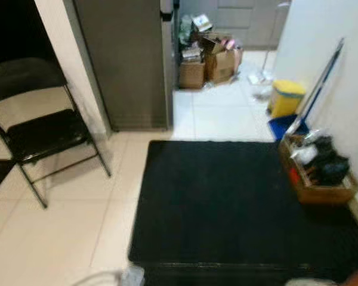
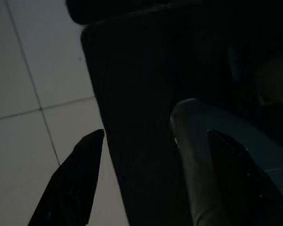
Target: Restocking fridge
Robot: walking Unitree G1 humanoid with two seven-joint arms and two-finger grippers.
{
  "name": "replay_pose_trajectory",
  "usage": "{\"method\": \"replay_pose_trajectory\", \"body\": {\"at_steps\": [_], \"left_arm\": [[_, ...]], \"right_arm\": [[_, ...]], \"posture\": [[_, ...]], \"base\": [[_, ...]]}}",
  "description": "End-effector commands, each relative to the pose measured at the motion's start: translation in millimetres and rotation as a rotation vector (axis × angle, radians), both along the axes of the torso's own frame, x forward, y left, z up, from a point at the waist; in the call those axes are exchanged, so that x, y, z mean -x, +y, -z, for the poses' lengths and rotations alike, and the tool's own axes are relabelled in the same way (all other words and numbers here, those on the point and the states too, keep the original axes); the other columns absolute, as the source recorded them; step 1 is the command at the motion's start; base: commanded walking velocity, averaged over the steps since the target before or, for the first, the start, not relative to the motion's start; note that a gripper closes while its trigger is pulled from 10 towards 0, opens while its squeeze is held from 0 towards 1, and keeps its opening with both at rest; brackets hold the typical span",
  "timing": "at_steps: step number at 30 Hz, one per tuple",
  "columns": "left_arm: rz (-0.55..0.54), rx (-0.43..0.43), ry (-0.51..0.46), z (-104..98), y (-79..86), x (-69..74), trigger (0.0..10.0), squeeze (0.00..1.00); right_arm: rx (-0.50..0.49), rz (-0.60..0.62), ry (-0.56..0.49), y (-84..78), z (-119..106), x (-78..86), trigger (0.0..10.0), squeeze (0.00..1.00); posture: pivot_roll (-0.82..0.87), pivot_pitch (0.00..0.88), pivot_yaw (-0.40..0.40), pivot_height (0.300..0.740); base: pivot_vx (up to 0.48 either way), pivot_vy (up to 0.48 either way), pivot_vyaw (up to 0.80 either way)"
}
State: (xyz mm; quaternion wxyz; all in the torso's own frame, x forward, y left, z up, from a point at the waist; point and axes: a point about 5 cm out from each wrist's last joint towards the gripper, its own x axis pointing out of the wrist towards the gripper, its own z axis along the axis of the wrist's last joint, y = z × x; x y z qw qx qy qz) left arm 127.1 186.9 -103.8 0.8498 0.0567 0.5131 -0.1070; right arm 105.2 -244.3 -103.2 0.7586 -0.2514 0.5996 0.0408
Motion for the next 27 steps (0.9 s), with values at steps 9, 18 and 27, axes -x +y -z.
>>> {"method": "replay_pose_trajectory", "body": {"at_steps": [9,18,27], "left_arm": [[0.003,0.000,0.031,3.3,-0.5,10.1,10.0,0.00],[0.006,-0.002,0.030,3.0,0.2,9.6,10.0,0.00],[0.008,-0.001,0.031,3.1,-0.4,9.7,10.0,0.00]], "right_arm": [[0.011,-0.013,-0.020,-1.1,-1.6,-4.6,10.0,0.00],[0.011,-0.010,-0.009,-0.6,-1.3,-4.0,10.0,0.00],[0.013,-0.008,-0.008,-1.9,-1.5,-3.7,10.0,0.00]], "posture": [[0.04,0.000,-0.026,0.740],[0.04,0.000,-0.024,0.740],[0.03,0.000,-0.023,0.740]], "base": [[0.315,0.000,0.00],[0.310,0.000,-0.43],[0.311,0.000,-0.80]]}}
